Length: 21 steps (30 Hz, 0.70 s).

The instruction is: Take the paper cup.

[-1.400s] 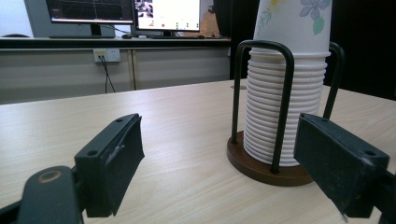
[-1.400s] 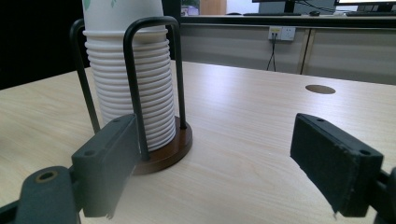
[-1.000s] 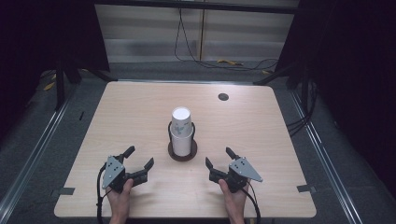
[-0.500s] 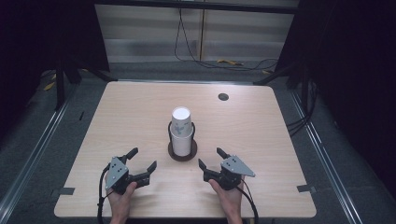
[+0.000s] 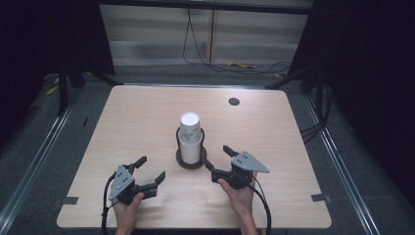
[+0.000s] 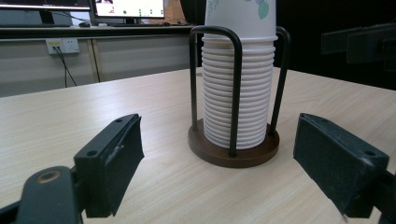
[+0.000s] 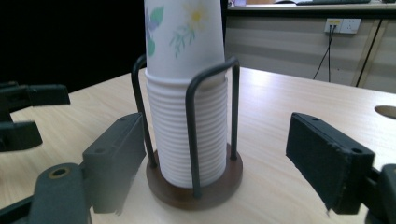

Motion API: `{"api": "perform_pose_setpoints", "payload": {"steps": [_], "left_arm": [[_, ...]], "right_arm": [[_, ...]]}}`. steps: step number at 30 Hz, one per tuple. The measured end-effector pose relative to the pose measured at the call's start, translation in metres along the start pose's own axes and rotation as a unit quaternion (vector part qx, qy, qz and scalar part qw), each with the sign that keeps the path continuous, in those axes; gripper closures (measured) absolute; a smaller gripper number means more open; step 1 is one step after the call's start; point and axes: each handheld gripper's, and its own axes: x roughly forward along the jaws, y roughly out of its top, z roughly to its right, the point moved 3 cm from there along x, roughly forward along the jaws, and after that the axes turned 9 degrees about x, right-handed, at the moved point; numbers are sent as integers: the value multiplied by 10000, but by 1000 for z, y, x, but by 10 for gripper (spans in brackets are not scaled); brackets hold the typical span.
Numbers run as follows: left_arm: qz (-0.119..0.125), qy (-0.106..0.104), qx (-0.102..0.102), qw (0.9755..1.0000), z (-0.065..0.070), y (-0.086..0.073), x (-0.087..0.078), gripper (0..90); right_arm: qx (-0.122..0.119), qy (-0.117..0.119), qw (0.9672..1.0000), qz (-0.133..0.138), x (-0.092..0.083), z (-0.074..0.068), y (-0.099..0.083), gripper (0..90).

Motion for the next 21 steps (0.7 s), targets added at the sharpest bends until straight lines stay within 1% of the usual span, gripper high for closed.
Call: {"api": "perform_pose_setpoints", "payload": {"steps": [1, 3, 4, 9, 10, 12, 14, 15, 17, 19, 20, 21], "left_arm": [[1, 0, 0, 10000, 0, 0, 0, 156], [3, -8, -9, 10000, 0, 0, 0, 156], [10, -21, 22, 10000, 0, 0, 0, 156], [38, -69, 71, 9999, 1, 0, -1, 156], [38, -69, 71, 9999, 1, 0, -1, 156], [54, -83, 51, 9999, 1, 0, -1, 156], [53, -86, 50, 9999, 1, 0, -1, 156], [54, -92, 44, 9999, 1, 0, -1, 156], [54, -93, 46, 9999, 1, 0, -1, 156], [50, -99, 55, 9999, 1, 0, -1, 156], [53, -101, 49, 9999, 1, 0, -1, 156], [55, -102, 47, 9999, 1, 0, -1, 156]], "right_arm": [[-15, 61, 10000, 27, 2, -1, 7, 187], [-18, 71, 10000, 24, 3, -1, 9, 185], [-62, 124, 9999, 33, 5, -3, 15, 184], [-197, 264, 9995, -21, 11, -8, 28, 174], [-197, 264, 9995, -21, 11, -8, 28, 174], [-187, 330, 9993, -74, 14, -8, 34, 171], [-167, 399, 9991, -46, 15, -10, 38, 171], [-209, 428, 9988, -66, 18, -11, 43, 171], [-206, 449, 9988, -69, 19, -12, 44, 171], [-156, 496, 9986, -50, 23, -13, 49, 171], [-166, 531, 9984, -56, 27, -13, 53, 171], [-166, 531, 9984, -56, 27, -13, 53, 171]]}}
